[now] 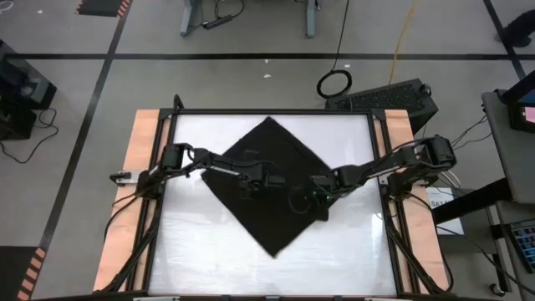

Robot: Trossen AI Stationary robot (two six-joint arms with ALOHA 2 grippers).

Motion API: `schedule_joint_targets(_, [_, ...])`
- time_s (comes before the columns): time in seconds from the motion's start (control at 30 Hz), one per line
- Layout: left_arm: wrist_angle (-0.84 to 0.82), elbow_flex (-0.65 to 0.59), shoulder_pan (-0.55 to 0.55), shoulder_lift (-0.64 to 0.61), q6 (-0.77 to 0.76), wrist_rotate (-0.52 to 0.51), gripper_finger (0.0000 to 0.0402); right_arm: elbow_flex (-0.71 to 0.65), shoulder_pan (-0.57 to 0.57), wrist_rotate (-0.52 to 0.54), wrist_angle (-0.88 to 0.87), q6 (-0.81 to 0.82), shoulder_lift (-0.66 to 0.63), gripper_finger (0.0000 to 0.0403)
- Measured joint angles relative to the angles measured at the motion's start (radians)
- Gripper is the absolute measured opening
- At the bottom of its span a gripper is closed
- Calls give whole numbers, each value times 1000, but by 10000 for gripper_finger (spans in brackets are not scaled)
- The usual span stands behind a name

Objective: Roll towel into tight, uniform cylinder
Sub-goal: Roll the black towel

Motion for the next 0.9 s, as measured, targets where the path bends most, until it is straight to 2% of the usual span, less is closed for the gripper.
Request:
schedule_joint_targets(0.13, [-53,-34,35,0,60,-63,164,-3,91,-76,224,99,30,160])
schedule_joint_targets(0.23, [-119,-35,55,0,71,-73,164,-5,143,-145,395,148,64,160])
schedule_joint_targets(0.3, [-166,-35,61,-3,72,-75,164,-1,163,-173,449,161,72,160])
schedule_joint_targets(0.47, [-248,-35,45,-40,65,-81,164,37,171,-144,364,117,-1,160])
schedule_joint_targets(0.53, [-248,-35,25,-65,65,-81,164,61,171,-86,277,77,-55,160])
schedule_joint_targets(0.6, [-226,-34,3,-95,63,-74,164,80,171,17,172,21,-110,160])
schedule_joint_targets(0.67, [-174,-29,-20,-110,55,-54,164,84,165,135,101,-31,-154,160])
schedule_joint_targets(0.73, [-87,-29,-38,-119,41,7,164,84,147,211,62,-70,-182,160])
schedule_joint_targets(0.83, [62,-29,-56,-122,38,128,164,85,95,222,49,-90,-179,160])
schedule_joint_targets(0.9, [151,-29,-65,-110,33,139,164,85,61,216,51,-102,-153,160])
